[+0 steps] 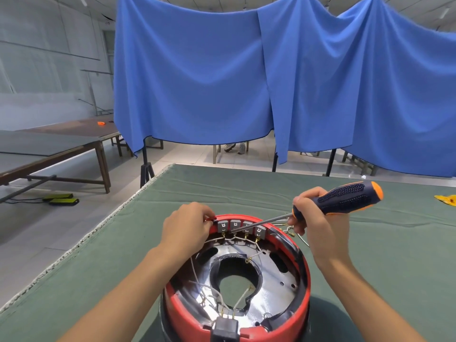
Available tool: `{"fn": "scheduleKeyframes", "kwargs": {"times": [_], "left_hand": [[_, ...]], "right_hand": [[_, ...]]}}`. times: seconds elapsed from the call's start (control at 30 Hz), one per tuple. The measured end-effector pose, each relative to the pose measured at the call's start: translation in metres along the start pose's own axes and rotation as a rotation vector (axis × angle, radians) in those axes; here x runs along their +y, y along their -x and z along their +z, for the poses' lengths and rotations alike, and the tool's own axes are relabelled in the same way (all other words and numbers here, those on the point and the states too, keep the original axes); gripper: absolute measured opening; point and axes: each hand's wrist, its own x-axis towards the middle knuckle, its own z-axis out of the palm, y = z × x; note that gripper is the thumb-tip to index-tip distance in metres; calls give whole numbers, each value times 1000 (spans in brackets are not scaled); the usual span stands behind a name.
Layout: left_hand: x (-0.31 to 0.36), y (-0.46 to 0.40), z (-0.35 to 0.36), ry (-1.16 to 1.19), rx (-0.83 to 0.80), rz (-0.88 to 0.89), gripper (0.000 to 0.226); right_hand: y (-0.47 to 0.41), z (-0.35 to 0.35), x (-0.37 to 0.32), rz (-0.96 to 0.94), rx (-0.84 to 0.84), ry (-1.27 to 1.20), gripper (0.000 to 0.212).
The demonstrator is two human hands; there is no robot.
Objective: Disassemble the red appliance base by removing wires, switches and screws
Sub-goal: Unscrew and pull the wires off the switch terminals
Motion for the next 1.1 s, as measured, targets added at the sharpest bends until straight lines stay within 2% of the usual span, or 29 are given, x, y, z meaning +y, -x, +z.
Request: {"fn": "scheduleKeyframes", "kwargs": {"times": [0.17, 0.37, 0.53, 1.1], "left_hand": [[3, -16, 1, -92, -53, 112, 24], [22, -25, 11, -179, -35, 72, 28], [13, -21, 20, 23, -41, 51, 35], [17, -16, 15, 101, -49, 68, 42]], "right_hand": [[3, -1, 4, -1, 68, 20, 11], [6, 1, 12, -22, 109, 25, 12], [8, 2, 19, -29, 140, 12, 14], [9, 3, 18, -14, 165, -34, 13]]}}
